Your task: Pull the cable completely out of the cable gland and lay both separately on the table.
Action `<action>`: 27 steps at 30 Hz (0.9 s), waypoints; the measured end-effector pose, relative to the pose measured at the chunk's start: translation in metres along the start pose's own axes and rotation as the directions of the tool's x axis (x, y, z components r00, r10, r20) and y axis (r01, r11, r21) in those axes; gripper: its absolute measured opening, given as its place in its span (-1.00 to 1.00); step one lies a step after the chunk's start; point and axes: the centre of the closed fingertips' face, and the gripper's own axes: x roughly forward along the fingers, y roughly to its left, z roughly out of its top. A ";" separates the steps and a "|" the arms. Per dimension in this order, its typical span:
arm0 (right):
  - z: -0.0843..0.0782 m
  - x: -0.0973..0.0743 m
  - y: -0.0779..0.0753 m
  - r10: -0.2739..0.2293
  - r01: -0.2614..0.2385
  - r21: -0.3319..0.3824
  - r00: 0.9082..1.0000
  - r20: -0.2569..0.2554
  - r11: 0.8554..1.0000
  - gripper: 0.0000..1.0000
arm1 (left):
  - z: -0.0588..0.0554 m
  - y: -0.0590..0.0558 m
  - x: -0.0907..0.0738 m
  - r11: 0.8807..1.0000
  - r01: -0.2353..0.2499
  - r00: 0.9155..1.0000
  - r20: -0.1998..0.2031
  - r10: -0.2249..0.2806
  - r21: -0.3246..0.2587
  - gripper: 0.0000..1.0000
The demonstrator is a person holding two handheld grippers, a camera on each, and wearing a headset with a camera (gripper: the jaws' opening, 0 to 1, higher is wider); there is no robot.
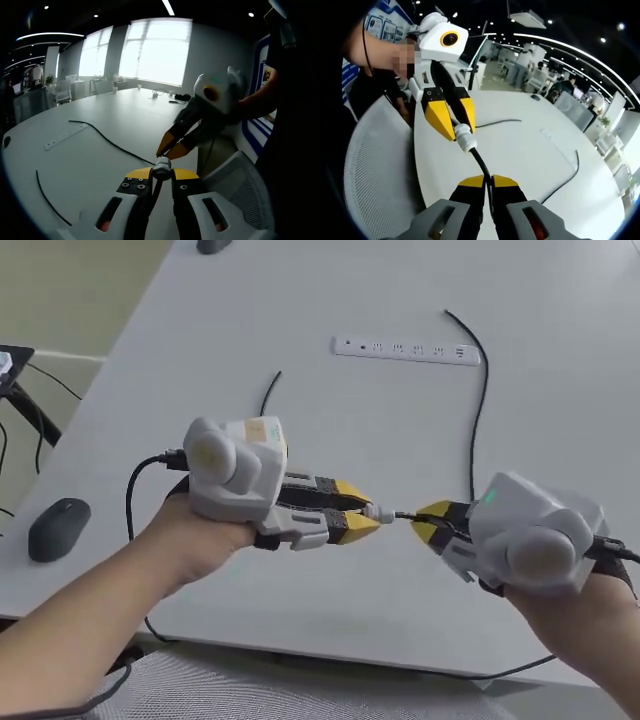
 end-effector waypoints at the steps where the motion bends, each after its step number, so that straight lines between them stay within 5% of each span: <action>1: -0.002 0.000 -0.001 -0.003 0.003 0.003 1.000 -0.003 1.000 -1.00 | 0.000 0.000 0.000 1.000 0.000 1.000 0.000 0.000 -0.001 -0.70; 18: -0.028 0.005 -0.012 -0.054 0.062 0.204 0.998 -0.042 0.977 -1.00 | 0.001 -0.002 0.002 1.000 -0.009 1.000 0.006 0.009 -0.007 -0.71; 27: -0.054 0.004 -0.017 -0.084 0.123 0.392 0.990 -0.114 0.912 -1.00 | 0.003 -0.004 0.001 1.000 -0.023 0.999 0.024 0.023 -0.011 -0.71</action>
